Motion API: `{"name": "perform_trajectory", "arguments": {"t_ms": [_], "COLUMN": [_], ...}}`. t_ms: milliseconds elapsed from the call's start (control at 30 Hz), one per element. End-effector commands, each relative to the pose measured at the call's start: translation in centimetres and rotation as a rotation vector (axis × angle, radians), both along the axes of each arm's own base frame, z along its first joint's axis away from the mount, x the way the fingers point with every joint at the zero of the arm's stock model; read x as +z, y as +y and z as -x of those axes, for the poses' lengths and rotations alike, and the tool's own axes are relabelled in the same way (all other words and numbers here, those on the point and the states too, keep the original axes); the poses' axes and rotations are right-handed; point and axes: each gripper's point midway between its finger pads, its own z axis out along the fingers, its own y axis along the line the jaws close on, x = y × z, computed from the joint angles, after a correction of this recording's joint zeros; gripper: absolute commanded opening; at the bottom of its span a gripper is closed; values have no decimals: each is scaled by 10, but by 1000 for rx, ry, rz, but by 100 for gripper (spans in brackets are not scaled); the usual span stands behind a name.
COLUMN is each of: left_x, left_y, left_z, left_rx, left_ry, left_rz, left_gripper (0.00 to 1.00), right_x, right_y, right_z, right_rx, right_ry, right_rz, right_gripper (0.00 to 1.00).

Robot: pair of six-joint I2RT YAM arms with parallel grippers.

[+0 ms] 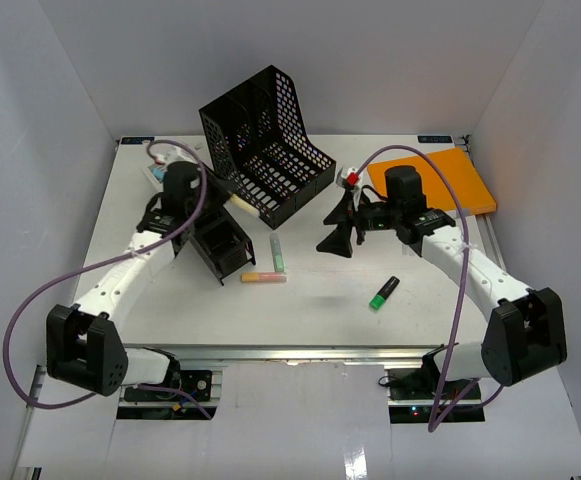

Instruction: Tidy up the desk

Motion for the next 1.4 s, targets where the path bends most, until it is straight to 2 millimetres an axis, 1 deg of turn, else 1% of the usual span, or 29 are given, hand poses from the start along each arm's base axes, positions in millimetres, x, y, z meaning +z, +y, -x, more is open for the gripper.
{"name": "perform_trajectory", "arguments": {"t_ms": [0, 100, 133, 167, 200, 300, 333, 367, 400, 500, 633, 733, 833, 900, 967, 1000, 1067, 1100, 1133, 1167, 1233, 1267, 1300, 1333, 1367], "left_x": [56, 68, 68, 63, 61, 53, 53, 56, 49, 46, 30, 14, 2, -4, -6, -9, -15, -16, -15, -15, -17, -20, -9, -3, 1], "left_y": [94, 138, 152, 169, 180, 199, 205, 209, 212, 219, 222, 224, 225, 225, 224, 222, 219, 218, 217, 217, 215, 213, 211, 210, 207], "left_z": [-21, -45, -54, -66, -76, -106, -113, -119, -127, -141, -157, -163, -167, -168, -168, -167, -165, -163, -160, -157, -149, -144, -140, -137, -131], "left_rx": [182, 285, 312, 345, 366, 392, 411, 417, 416, 417, 398, 389, 379, 374, 364, 357, 342, 336, 329, 326, 320, 306, 301, 299, 289], "left_ry": [-105, -116, -115, -105, -99, -85, -85, -93, -85, -99, -76, -53, -35, -27, -29, -24, -18, -18, -20, -22, -24, -21, -48, -62, -70], "left_rz": [-229, -316, -331, -345, -356, -382, -393, -405, -414, -440, -461, -478, -492, -495, -492, -490, -486, -486, -487, -487, -488, -491, -488, -489, -490], "left_gripper": [0, 0, 0, 0, 0, 0, 0, 0, 0, 0, 0, 1, 6, 8, 9, 12, 26, 37, 51, 58, 67, 73, 78, 81, 84], "right_x": [7, -3, -6, -10, -12, -17, -20, -21, -23, -27, -31, -35, -38, -41, -44, -45, -53, -58, -60, -65, -79, -92, -96, -100, -105], "right_y": [-11, -15, -16, -18, -19, -22, -23, -24, -25, -26, -27, -25, -20, -15, -9, -6, 2, 8, 15, 22, 37, 44, 53, 59, 68], "right_z": [14, 16, 16, 16, 16, 16, 17, 18, 17, 17, 15, 11, 6, 4, 3, 2, -1, -5, -10, -17, -32, -39, -46, -49, -52], "right_rx": [76, 77, 75, 74, 73, 70, 72, 73, 70, 67, 65, 69, 80, 90, 98, 102, 104, 83, 47, 1, -104, -164, -217, -257, -302], "right_ry": [-92, -77, -70, -62, -58, -51, -47, -45, -43, -42, -36, -28, -16, -12, -5, -5, 14, 34, 54, 75, 113, 132, 192, 213, 229], "right_rz": [-52, -47, -45, -44, -43, -42, -40, -39, -38, -33, -27, -20, 4, 24, 35, 40, 66, 91, 120, 154, 225, 270, 278, 292, 316], "right_gripper": [90, 90, 90, 90, 90, 90, 90, 90, 90, 90, 90, 90, 90, 90, 90, 91, 91, 91, 92, 92, 93, 94, 97, 100, 98]}}
